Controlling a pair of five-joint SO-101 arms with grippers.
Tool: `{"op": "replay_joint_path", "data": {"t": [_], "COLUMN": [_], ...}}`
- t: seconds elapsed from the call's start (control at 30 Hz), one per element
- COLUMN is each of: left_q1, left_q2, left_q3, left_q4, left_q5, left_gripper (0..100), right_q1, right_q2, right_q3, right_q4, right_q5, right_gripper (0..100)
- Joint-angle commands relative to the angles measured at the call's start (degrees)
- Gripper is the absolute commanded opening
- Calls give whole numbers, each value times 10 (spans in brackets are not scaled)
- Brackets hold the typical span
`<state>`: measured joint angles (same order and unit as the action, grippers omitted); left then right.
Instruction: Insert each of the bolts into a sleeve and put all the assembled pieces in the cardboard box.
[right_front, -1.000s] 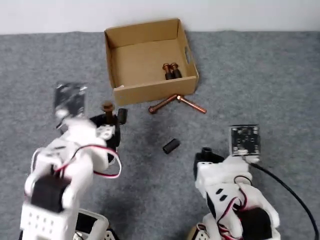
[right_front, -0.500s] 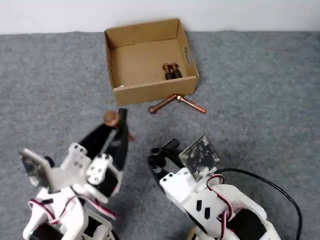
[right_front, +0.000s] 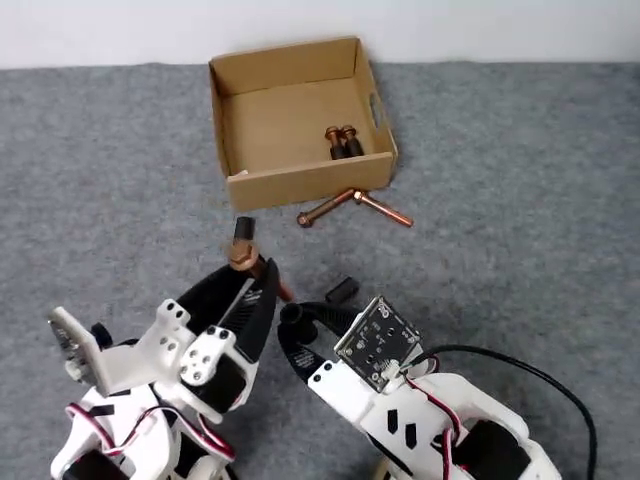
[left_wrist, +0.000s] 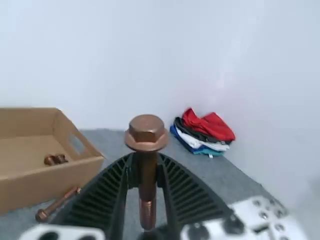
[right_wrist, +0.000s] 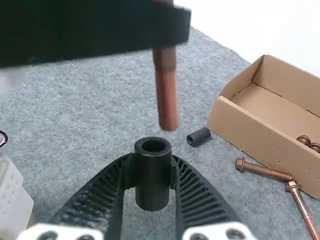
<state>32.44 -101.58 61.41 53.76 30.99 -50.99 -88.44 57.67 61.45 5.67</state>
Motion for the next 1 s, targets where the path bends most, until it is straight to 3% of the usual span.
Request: {"op": "replay_joint_path", "data": {"t": [0.0, 0.37, 0.47, 0.57, 0.8, 0.97], "left_q1": [12, 24, 61, 68, 67, 27], "left_q2": [3, 1, 3, 3, 4, 4], "left_q3": [-33, 7, 23, 27, 23, 1], "left_q4": [30, 73, 86, 105, 166, 185], "left_q5": [6, 4, 3, -31, -52, -60], "left_gripper": [5, 5, 6, 9, 209, 221], "right_q1": [4, 4, 4, 4, 4, 4], "right_q2": [0, -1, -2, -3, -2, -1], "right_q3": [-8, -11, -11, -11, -9, -8], "right_q4": [-17, -21, -21, -21, -21, -20], "right_q5": [5, 18, 42, 42, 42, 42], "right_gripper": [9, 9, 9, 9, 9, 9]}}
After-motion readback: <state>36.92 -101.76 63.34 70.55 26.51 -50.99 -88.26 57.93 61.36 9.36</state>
